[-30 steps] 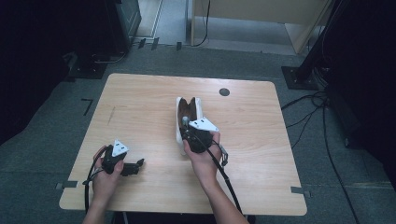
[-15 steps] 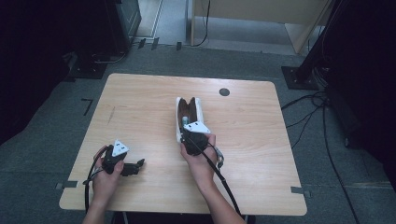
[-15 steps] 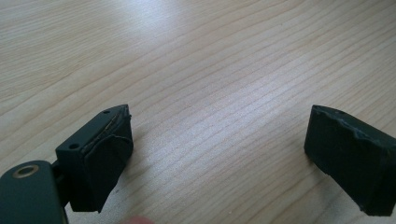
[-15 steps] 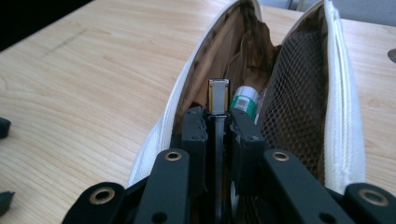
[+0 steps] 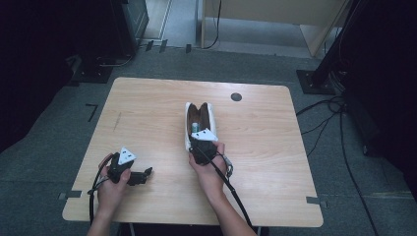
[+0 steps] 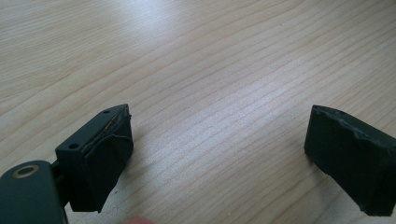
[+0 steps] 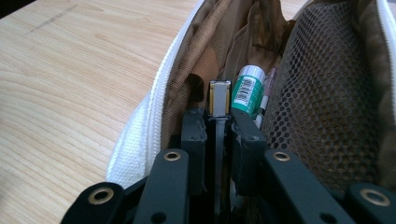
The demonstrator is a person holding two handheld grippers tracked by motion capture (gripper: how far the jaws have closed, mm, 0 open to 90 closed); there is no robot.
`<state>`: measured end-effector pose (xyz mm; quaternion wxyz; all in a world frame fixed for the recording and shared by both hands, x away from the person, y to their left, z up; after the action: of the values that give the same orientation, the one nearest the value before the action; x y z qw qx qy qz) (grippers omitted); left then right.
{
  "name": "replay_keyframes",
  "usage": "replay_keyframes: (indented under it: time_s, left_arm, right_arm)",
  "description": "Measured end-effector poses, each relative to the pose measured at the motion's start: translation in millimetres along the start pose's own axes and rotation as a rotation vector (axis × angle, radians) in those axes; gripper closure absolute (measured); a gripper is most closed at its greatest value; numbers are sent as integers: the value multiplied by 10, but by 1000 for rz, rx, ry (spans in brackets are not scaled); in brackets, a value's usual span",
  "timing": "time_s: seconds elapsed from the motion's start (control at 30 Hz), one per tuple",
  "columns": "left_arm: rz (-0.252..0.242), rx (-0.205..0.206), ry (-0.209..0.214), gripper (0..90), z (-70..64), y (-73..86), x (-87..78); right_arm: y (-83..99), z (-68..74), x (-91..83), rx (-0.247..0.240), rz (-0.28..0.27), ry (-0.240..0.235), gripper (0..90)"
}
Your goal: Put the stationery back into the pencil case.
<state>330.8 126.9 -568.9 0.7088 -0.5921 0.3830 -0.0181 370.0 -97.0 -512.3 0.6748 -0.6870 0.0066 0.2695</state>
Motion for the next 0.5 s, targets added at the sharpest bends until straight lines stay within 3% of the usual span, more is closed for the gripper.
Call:
replay_keyframes:
  time_s: [0.27,0.5]
  left_arm:
    - [0,2,0,82,1,-1,0]
    - [1,6,0,83,4,-1,-1]
  right_arm:
    - [1,-24,22,5,14,1,720]
    - [-93,-34,-30,2,-42,1,721]
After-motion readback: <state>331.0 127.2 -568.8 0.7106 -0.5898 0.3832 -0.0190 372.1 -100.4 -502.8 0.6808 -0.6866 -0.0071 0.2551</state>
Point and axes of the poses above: each handheld gripper's, and its own axes: x roughly forward along the jaws, y roughly out of its underside, z roughly to its left, the point moved 7 cm from there along x, roughly forward along the jaws, and after that the axes turned 14 degrees about -z, right-handed, at the moved point
